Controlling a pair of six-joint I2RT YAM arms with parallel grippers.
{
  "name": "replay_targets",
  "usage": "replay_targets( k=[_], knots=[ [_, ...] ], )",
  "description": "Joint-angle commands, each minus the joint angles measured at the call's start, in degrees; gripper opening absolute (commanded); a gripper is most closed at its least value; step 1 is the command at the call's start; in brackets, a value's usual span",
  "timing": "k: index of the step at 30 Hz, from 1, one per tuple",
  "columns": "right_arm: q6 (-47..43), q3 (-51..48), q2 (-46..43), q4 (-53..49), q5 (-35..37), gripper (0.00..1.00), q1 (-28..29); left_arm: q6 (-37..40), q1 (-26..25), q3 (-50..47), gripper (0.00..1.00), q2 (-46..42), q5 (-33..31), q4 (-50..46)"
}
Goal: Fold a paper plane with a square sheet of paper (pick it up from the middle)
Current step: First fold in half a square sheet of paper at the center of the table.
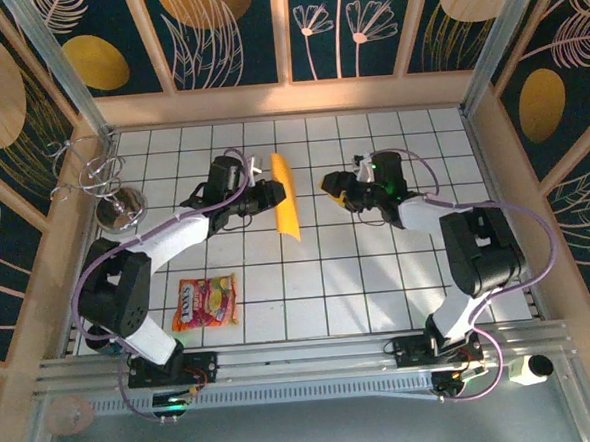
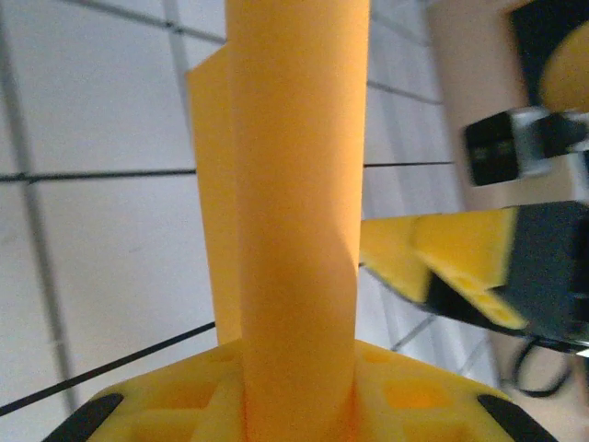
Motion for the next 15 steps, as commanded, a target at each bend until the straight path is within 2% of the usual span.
replay_targets(
  k=[1, 5, 8, 15],
  knots=[
    [0.84, -1.91, -2.70, 10.73, -7.33, 0.68, -0.90, -7.23, 0.76, 0.21, 0.28, -1.15, 10.44, 11.41],
    [2.97, -3.14, -2.55, 16.56, -11.19, 0.81, -0.86, -14.09, 0.99, -0.73, 0.28, -0.30, 15.81, 20.28],
    [3.58, -3.00, -1.66, 18.01, -12.73, 0.86, -0.88, -16.61, 1.08, -1.31, 0.28, -0.02, 17.80, 23.83],
    [8.40, -2.71, 0.01, 26.75, -17.36, 0.90, 0.21, -16.61, 1.16, -1.54, 0.28, 0.74, 18.42, 22.64]
  ],
)
